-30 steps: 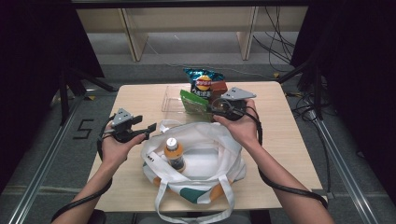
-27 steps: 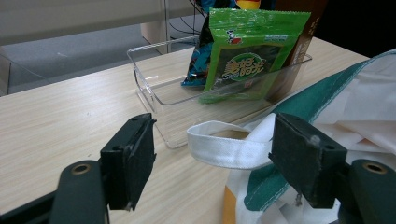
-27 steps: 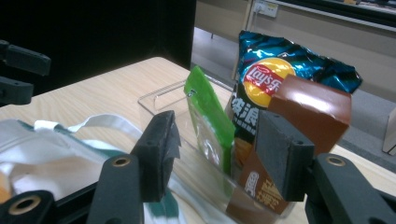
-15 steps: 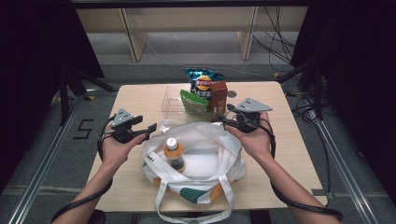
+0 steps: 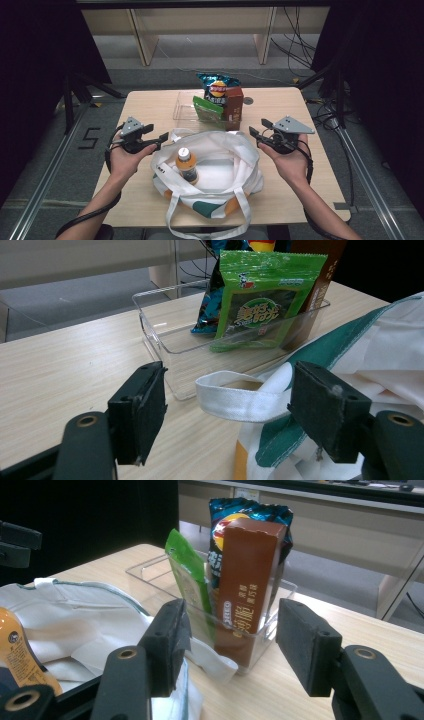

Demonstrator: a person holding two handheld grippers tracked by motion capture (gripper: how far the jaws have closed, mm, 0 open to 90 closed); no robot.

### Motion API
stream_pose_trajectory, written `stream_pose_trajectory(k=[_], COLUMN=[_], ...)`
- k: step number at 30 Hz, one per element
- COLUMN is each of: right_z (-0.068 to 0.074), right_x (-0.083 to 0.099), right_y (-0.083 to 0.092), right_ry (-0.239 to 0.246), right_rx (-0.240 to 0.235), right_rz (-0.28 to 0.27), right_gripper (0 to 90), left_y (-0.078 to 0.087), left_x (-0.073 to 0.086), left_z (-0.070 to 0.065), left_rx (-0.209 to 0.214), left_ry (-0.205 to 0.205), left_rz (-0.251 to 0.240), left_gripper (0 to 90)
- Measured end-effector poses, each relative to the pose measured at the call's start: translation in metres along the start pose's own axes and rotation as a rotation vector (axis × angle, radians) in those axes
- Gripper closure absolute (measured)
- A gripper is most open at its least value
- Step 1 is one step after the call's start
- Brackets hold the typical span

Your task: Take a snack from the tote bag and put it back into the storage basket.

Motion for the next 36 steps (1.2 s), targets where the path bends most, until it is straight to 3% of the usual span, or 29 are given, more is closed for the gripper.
stream_pose_trajectory(k=[4,6,7,8,20,26,28,30,33,36], right_z=[-0.001,-0.005,-0.003,-0.006,-0.018,-0.025,-0.030,-0.029,-0.030,-0.035], right_x=[0.001,0.002,0.003,0.003,0.014,0.018,0.019,0.020,0.020,0.019], right_y=[0.003,0.005,0.007,0.007,0.024,0.026,0.027,0.028,0.030,0.032], right_ry=[-0.018,0.004,-0.029,-0.013,-0.057,-0.079,-0.053,-0.087,-0.086,-0.080], right_rx=[-0.003,0.012,0.014,0.015,0.060,0.056,0.076,0.067,0.076,0.093], right_rz=[-0.010,-0.011,-0.001,-0.004,-0.019,-0.020,-0.027,-0.018,-0.024,-0.023], right_gripper=[46.2,46.1,46.1,46.1,46.2,46.1,46.1,46.1,46.0,46.0], left_y=[0.000,0.001,0.001,0.002,0.008,0.011,0.013,0.015,0.018,0.020], left_x=[0.000,-0.001,-0.001,-0.002,-0.014,-0.018,-0.021,-0.023,-0.025,-0.026], left_z=[0.000,0.001,0.001,0.001,-0.013,-0.017,-0.020,-0.025,-0.035,-0.045], left_rx=[0.004,-0.001,0.000,0.002,0.027,0.035,0.048,0.067,0.093,0.136], left_ry=[0.003,0.005,0.006,0.006,-0.006,0.001,0.005,0.006,0.001,0.023], left_rz=[-0.005,-0.007,-0.010,-0.013,-0.042,-0.058,-0.070,-0.077,-0.082,-0.095], left_gripper=[29.7,29.6,29.6,29.6,29.6,29.5,29.5,29.5,29.7,29.8])
Point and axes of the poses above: each handheld gripper's, and its own axes: y roughly backward along the jaws, x roughly out of its underside, z roughly to its left, the point moved 5 cm from there along -y, roughly forward along the jaws, and after that the axes turned 2 degrees about -z, right-handed, at the moved point
